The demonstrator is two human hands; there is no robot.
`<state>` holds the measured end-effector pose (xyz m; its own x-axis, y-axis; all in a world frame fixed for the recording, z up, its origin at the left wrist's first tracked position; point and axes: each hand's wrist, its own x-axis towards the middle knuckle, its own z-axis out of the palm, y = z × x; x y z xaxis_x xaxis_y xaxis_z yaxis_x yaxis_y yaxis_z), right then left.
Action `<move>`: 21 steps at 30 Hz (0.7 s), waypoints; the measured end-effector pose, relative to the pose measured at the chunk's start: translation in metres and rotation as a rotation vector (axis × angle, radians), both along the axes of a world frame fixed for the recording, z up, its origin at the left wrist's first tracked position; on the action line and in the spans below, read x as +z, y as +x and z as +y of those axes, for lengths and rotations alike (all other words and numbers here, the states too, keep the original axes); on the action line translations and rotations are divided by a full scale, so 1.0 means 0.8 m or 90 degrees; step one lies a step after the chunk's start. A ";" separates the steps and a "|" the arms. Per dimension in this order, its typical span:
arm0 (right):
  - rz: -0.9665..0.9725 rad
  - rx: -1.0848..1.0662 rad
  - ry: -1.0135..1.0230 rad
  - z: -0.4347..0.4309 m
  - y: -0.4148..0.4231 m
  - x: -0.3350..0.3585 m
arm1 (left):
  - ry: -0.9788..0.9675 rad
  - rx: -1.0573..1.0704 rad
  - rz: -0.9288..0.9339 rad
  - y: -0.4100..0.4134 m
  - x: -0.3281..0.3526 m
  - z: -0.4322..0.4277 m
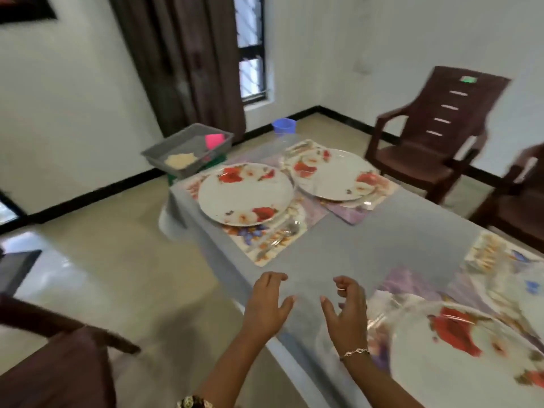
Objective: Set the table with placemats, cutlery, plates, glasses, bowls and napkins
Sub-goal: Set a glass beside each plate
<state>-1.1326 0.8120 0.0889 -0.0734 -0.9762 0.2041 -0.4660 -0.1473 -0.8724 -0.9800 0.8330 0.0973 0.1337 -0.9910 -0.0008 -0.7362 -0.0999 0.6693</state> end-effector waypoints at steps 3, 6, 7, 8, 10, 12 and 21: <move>0.004 0.101 0.028 -0.020 0.104 -0.004 | -0.009 0.093 -0.006 0.102 -0.007 0.004; 0.009 0.207 0.027 -0.042 0.202 -0.003 | 0.007 0.179 -0.020 0.194 -0.011 0.010; 0.013 0.236 0.021 -0.050 0.231 -0.002 | 0.008 0.205 -0.023 0.221 -0.012 0.012; 0.015 0.258 0.016 -0.059 0.259 -0.001 | 0.009 0.226 -0.033 0.247 -0.012 0.013; 0.009 0.283 0.013 -0.075 0.306 0.002 | 0.023 0.253 -0.059 0.292 -0.010 0.016; -0.006 0.297 0.011 -0.091 0.348 0.006 | 0.037 0.270 -0.072 0.331 -0.009 0.016; -0.025 0.317 0.082 -0.181 0.518 -0.002 | 0.096 0.321 -0.094 0.493 -0.018 -0.046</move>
<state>-0.7179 0.6671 0.0872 0.4018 -0.9116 0.0869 -0.3333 -0.2340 -0.9134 -0.5852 0.7963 0.0829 0.6017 -0.7944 -0.0827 -0.6577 -0.5516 0.5130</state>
